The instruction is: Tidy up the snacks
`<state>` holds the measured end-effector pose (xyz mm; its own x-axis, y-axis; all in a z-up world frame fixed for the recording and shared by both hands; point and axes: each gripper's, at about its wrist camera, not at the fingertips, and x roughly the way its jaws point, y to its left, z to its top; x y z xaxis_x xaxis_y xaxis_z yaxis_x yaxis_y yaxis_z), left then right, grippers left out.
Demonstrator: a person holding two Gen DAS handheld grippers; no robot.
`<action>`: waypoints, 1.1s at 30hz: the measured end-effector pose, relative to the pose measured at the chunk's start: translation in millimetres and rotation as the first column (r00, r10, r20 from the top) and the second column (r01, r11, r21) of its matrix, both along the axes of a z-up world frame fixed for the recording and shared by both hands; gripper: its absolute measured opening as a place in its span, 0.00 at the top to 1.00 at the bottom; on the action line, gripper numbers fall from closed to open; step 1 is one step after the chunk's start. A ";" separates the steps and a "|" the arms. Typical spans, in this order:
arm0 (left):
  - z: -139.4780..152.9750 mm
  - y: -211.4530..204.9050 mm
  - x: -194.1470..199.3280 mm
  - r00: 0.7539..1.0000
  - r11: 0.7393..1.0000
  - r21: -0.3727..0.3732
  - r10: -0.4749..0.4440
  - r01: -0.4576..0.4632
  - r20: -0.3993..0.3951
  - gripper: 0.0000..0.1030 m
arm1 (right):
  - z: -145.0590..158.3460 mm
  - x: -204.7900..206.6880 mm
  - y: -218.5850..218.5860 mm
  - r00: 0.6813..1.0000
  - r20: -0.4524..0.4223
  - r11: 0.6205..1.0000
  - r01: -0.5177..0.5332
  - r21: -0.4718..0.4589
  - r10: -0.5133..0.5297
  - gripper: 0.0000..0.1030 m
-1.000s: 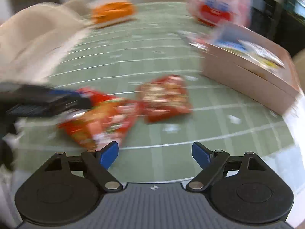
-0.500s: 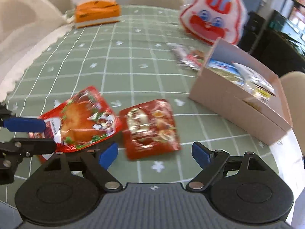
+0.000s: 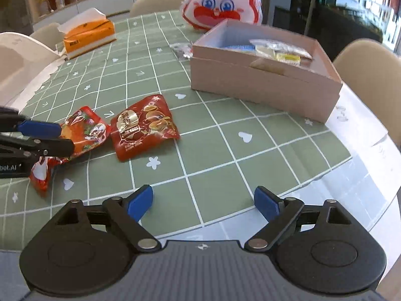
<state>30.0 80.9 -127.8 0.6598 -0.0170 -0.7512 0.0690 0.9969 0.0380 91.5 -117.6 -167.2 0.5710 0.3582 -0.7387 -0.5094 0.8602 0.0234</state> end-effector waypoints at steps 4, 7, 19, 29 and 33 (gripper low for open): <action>0.2 5.2 -5.2 1.000 1.000 -0.029 0.007 -0.007 0.019 0.56 | -5.6 -2.5 -4.4 0.999 0.047 1.000 0.004 0.024 -0.006 0.05; 5.0 9.5 -5.3 1.000 0.999 -0.046 0.015 -0.014 0.020 0.56 | -8.8 -4.6 -7.6 0.997 0.081 0.999 0.011 0.046 -0.015 0.03; -2.1 -4.3 18.3 0.996 0.999 -0.020 -0.046 0.045 -0.078 0.47 | -9.6 -4.0 -8.7 0.997 0.082 0.998 0.006 0.057 -0.011 0.02; 5.1 1.7 -5.5 0.984 0.988 0.017 -0.154 0.156 -0.089 0.45 | -10.0 -3.5 -8.1 0.997 0.081 0.998 0.003 0.059 -0.008 0.00; 1.3 -2.8 -4.5 0.979 0.980 0.061 -0.181 0.187 -0.099 0.44 | -10.2 -3.6 -8.0 0.997 0.081 0.998 0.005 0.057 -0.010 0.00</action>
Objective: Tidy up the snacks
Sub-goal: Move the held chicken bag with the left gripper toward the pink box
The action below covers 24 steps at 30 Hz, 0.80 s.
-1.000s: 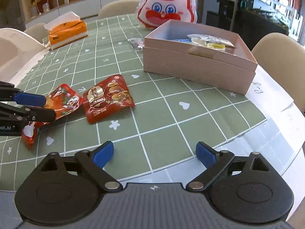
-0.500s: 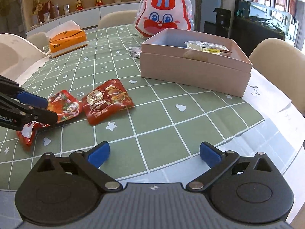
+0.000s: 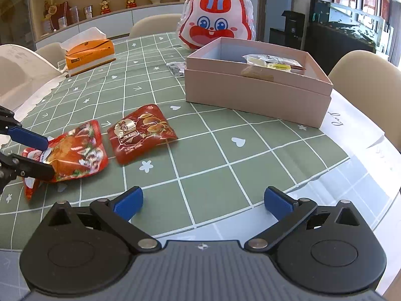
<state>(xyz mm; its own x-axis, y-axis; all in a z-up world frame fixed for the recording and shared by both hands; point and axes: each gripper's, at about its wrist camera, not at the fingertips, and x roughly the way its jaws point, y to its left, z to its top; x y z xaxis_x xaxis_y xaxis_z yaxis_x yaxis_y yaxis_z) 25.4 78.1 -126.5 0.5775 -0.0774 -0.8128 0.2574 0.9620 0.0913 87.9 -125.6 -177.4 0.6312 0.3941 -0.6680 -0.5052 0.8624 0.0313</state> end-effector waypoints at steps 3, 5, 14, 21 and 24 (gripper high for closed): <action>-1.9 -10.3 5.2 1.000 0.999 0.033 -0.029 0.029 0.004 0.43 | -0.1 0.1 -0.1 1.000 0.000 1.000 0.000 0.001 0.000 0.00; -2.7 -16.2 6.2 0.998 0.997 0.056 -0.059 0.058 0.010 0.43 | -0.1 0.1 0.0 1.000 0.000 1.000 0.000 0.001 0.000 0.00; 8.9 -7.5 -8.2 0.997 0.997 0.021 -0.078 0.078 -0.016 0.48 | -0.2 -0.2 -0.2 1.000 0.000 1.000 0.000 0.001 0.000 0.00; 0.3 -10.9 -2.9 0.997 0.996 0.032 -0.083 0.083 -0.009 0.44 | -0.3 -0.5 -0.2 1.000 0.000 1.000 -0.001 0.001 0.001 0.00; -4.5 -3.5 7.8 1.000 0.999 -0.052 -0.005 0.005 -0.006 0.35 | 0.6 1.1 0.1 1.000 -0.009 1.000 -0.018 -0.008 0.018 0.00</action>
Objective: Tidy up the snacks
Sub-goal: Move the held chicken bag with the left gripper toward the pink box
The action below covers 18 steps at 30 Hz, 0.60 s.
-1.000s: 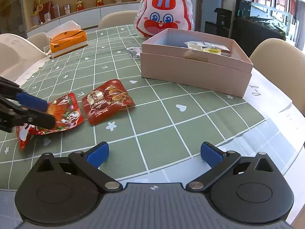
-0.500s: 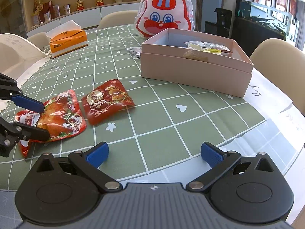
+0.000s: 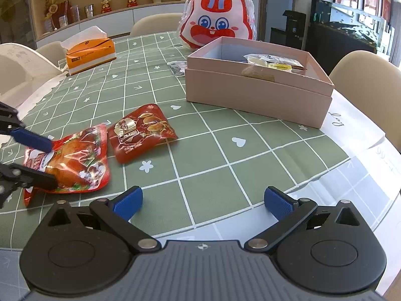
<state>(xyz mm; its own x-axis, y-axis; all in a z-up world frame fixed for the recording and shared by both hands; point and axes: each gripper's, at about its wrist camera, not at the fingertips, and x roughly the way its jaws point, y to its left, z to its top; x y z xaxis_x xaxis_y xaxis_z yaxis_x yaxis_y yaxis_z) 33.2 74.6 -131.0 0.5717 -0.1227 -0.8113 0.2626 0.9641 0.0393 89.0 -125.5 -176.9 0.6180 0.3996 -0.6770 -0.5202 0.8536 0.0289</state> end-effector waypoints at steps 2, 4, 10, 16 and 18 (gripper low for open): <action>-1.3 12.5 8.1 0.997 0.993 -0.092 0.070 -0.072 -0.019 0.33 | 2.0 3.2 0.7 1.000 -0.022 1.000 -0.022 -0.016 0.022 0.00; 3.1 27.8 10.5 0.989 0.975 -0.166 0.142 -0.145 -0.031 0.40 | 9.1 9.2 4.5 0.994 -0.090 0.996 -0.072 -0.046 0.068 0.01; 7.1 74.1 -0.9 0.945 0.898 -0.297 0.323 -0.325 -0.059 0.43 | 40.3 -12.2 22.4 0.984 -0.123 0.987 -0.113 0.111 0.126 0.30; -4.2 83.7 -2.4 0.934 0.878 -0.320 0.346 -0.356 -0.089 0.42 | 31.4 -21.3 73.5 0.972 -0.162 0.986 -0.166 0.028 0.169 0.66; -6.3 86.8 -1.7 0.931 0.853 -0.377 0.350 -0.361 -0.101 0.42 | 24.7 -26.3 76.3 0.974 -0.150 0.986 -0.168 0.009 0.168 0.67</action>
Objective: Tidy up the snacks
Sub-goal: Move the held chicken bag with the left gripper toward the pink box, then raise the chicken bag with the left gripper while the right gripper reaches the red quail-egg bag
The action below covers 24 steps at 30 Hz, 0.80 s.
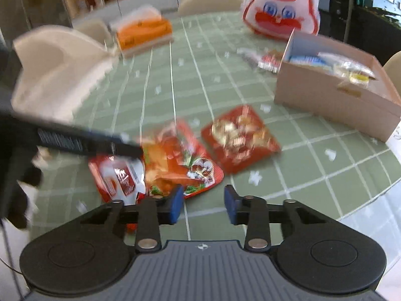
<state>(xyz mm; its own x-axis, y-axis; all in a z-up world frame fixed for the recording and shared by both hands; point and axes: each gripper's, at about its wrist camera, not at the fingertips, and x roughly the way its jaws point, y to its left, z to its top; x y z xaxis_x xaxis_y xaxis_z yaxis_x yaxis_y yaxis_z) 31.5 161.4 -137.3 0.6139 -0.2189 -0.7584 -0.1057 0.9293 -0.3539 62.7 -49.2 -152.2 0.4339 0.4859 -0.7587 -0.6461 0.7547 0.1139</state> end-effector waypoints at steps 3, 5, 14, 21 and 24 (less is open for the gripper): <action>-4.8 -2.7 1.2 1.000 0.998 -0.068 0.005 -0.003 0.028 0.42 | -0.7 -1.8 0.6 1.000 0.006 1.000 -0.007 -0.007 0.008 0.67; -7.4 -7.1 3.9 1.000 0.993 -0.120 -0.008 0.011 0.030 0.40 | -1.0 -3.2 -0.7 1.000 0.015 1.000 -0.015 -0.007 0.015 0.67; 16.3 -43.7 2.8 0.995 0.987 -0.123 -0.100 0.100 0.002 0.42 | -3.3 -6.9 -18.5 0.998 0.053 1.000 0.025 0.005 -0.025 0.67; 40.0 -74.9 -10.0 0.985 0.977 -0.125 -0.166 0.172 0.050 0.50 | -4.5 -15.9 -45.7 0.997 0.044 0.998 0.058 0.024 -0.059 0.67; 35.5 -91.6 -14.4 0.982 0.981 -0.050 -0.187 0.188 0.019 0.50 | -5.8 -22.2 -54.8 0.996 0.058 0.998 0.059 0.027 -0.061 0.67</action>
